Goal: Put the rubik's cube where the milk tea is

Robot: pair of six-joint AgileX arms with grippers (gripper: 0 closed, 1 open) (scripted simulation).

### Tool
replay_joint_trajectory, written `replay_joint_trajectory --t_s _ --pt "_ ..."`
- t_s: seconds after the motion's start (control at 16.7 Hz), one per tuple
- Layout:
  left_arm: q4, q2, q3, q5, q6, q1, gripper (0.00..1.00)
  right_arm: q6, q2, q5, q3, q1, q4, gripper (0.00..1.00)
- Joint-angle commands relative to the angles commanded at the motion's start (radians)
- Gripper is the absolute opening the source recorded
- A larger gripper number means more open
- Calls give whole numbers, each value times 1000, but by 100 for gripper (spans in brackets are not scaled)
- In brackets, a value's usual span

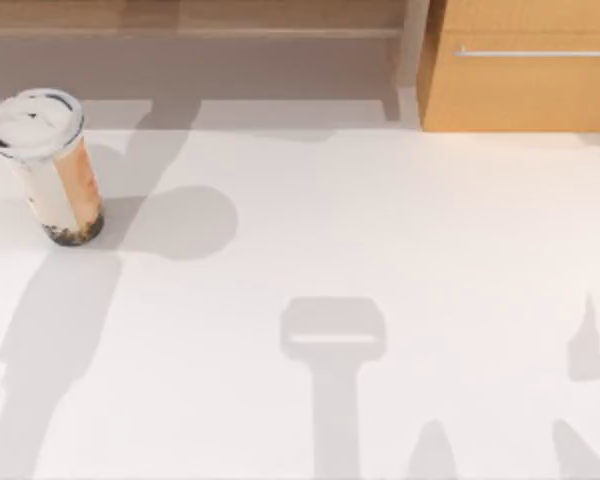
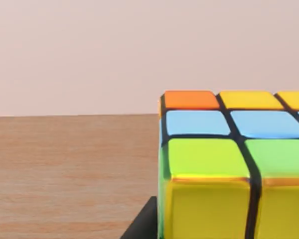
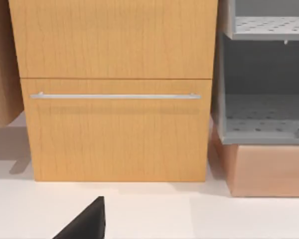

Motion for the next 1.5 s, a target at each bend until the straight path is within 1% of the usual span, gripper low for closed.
replay_joint_trajectory --t_s 0.12,0.3,0.54,0.66,0.9,1.14,1.32,1.5 --pt "-53 -35 38 -9 56 22 0 0 0 0 0 0 0 100" --pt "-185 -106 96 -33 169 94 0 0 0 0 0 0 0 100" --pt "-453 -155 161 -66 315 244 0 0 0 0 0 0 0 100" --pt "-609 -153 190 -62 362 322 0 0 0 0 0 0 0 100" --pt "-930 -51 232 4 389 446 0 0 0 0 0 0 0 100" --pt "-1180 193 249 113 331 508 0 0 0 0 0 0 0 100" --pt "-1316 370 254 196 267 529 0 0 0 0 0 0 0 100" --pt "-1379 455 247 244 225 532 0 0 0 0 0 0 0 100"
